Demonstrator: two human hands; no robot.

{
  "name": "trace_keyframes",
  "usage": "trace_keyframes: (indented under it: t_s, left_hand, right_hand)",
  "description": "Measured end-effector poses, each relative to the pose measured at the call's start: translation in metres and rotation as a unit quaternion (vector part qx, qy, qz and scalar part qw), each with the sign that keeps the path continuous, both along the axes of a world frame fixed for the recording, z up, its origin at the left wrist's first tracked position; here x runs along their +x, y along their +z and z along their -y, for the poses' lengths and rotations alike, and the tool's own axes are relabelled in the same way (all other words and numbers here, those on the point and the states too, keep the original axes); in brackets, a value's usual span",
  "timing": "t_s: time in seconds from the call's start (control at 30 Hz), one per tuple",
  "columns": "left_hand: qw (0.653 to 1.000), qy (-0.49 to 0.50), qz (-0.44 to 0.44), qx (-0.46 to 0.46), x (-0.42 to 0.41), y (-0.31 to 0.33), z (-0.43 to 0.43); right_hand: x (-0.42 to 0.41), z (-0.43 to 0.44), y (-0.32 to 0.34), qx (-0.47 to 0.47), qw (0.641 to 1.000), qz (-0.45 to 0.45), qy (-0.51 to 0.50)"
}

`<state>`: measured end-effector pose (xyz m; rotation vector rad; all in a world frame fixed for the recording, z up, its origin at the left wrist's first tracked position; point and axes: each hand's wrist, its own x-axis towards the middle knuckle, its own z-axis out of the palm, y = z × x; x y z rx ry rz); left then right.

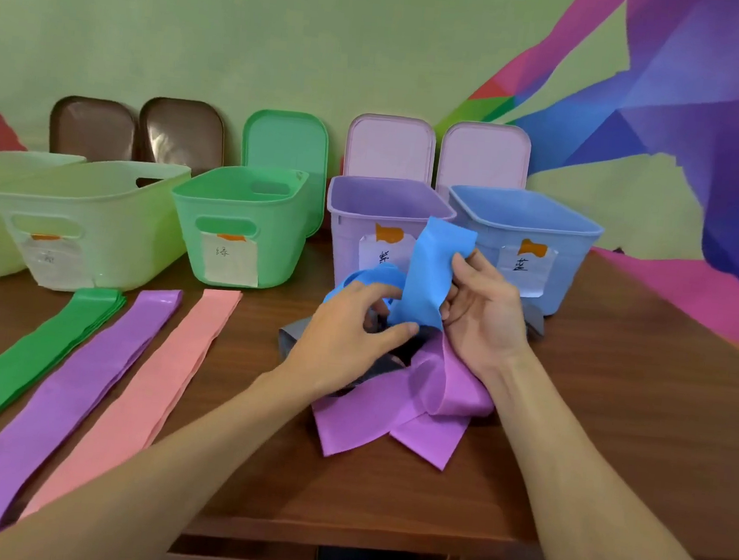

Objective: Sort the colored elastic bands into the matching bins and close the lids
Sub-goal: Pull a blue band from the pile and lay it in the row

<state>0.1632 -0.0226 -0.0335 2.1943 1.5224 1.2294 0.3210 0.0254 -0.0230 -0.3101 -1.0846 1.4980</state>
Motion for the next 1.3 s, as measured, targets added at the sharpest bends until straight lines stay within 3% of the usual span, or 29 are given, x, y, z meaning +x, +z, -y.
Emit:
trace_keyframes:
  t_s: [0.1,0.27,0.5,0.63,0.73,0.8,0.87,1.1,1.3]
  left_hand:
    - [1.000,-0.023,-0.006,-0.010,0.010,0.003,-0.008]
    - [0.984,-0.001,0.177,0.015,0.011,0.016,-0.022]
    - [0.964,-0.046,0.262,-0.021,0.016,0.055,-0.024]
    - [0.988,-0.054,0.108,-0.095,0.011,0.052,-0.029]
    - [0.973,-0.061,-0.001,-0.222,0.000,0.035,-0.027]
    - [0.961,-0.075,-0.019,-0.266,-0.004,0.029,-0.025]
    - [0.962,-0.083,0.006,-0.259,-0.005,0.028,-0.024]
    - [0.983,-0.079,0.141,-0.089,0.003,0.063,-0.013]
    - [0.996,-0.020,0.038,-0.082,-0.012,0.055,-0.005]
  right_hand:
    - [0.004,-0.004,-0.003,-0.011,0.999,-0.031,0.004]
    - [0.011,-0.010,-0.002,-0.052,0.990,-0.126,-0.022]
    - [0.008,-0.007,-0.001,-0.097,0.977,-0.172,-0.079]
    - [0.010,-0.009,-0.002,-0.115,0.967,-0.211,-0.079]
    - [0.013,-0.012,-0.004,-0.130,0.958,-0.238,-0.095]
    - [0.013,-0.012,-0.005,-0.134,0.957,-0.238,-0.099]
    - [0.012,-0.013,-0.005,-0.134,0.959,-0.232,-0.096]
    - [0.011,-0.014,-0.003,-0.161,0.961,-0.185,-0.127]
    - [-0.003,-0.009,0.001,-0.099,0.968,0.015,-0.230]
